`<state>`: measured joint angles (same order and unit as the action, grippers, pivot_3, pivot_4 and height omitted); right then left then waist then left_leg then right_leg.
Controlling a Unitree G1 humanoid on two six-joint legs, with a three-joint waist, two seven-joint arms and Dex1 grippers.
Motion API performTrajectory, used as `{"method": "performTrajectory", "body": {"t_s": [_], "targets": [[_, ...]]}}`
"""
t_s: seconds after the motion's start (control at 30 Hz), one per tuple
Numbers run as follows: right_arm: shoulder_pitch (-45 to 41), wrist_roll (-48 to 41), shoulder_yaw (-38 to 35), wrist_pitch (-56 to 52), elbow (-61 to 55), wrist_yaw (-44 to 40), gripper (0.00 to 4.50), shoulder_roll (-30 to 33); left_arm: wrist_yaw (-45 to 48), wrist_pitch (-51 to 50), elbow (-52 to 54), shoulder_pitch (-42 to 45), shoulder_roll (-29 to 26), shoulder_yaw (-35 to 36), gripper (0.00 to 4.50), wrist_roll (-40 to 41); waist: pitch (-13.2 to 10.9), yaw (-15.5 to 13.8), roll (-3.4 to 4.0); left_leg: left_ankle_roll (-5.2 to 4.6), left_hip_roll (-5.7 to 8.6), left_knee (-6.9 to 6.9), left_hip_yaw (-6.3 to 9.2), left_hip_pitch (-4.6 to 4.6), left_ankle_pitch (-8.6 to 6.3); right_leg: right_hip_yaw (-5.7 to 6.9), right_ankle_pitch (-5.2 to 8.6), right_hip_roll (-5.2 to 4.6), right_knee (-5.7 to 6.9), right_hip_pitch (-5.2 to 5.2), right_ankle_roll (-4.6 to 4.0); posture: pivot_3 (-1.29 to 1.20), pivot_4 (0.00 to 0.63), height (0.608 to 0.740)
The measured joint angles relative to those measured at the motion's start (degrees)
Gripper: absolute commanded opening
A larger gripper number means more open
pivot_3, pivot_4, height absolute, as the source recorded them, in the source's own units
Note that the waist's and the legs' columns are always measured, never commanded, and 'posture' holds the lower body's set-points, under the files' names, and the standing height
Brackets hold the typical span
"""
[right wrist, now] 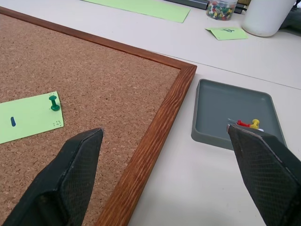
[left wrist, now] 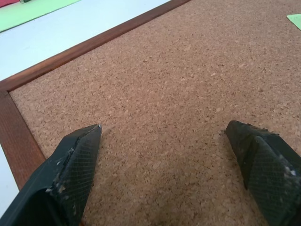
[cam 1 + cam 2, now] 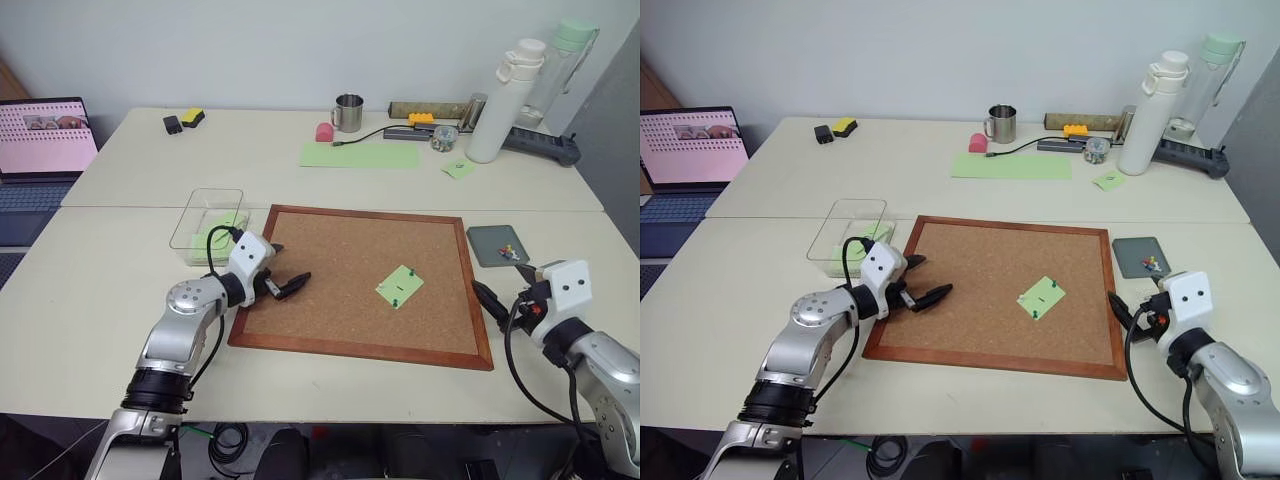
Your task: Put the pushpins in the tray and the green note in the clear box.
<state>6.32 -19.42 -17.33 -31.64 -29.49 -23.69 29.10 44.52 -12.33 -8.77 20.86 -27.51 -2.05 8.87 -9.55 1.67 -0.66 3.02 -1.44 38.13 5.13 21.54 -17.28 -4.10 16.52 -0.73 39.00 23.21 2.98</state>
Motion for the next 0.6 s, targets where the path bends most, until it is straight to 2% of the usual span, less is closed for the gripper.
{"method": "performTrajectory", "body": {"t_s": [0.6], "targets": [[-1.2,0.03,0.0,-0.33,0.0,-0.01,4.42,0.11,2.37,-2.13,0.17,0.12,-0.28,0.24,4.5,2.86,0.0,0.01,0.0,0.0,0.0,0.0,0.0,0.0,0.0,0.0,0.0,0.0,0.0,0.0,0.0,0.0,0.15,0.74]]}}
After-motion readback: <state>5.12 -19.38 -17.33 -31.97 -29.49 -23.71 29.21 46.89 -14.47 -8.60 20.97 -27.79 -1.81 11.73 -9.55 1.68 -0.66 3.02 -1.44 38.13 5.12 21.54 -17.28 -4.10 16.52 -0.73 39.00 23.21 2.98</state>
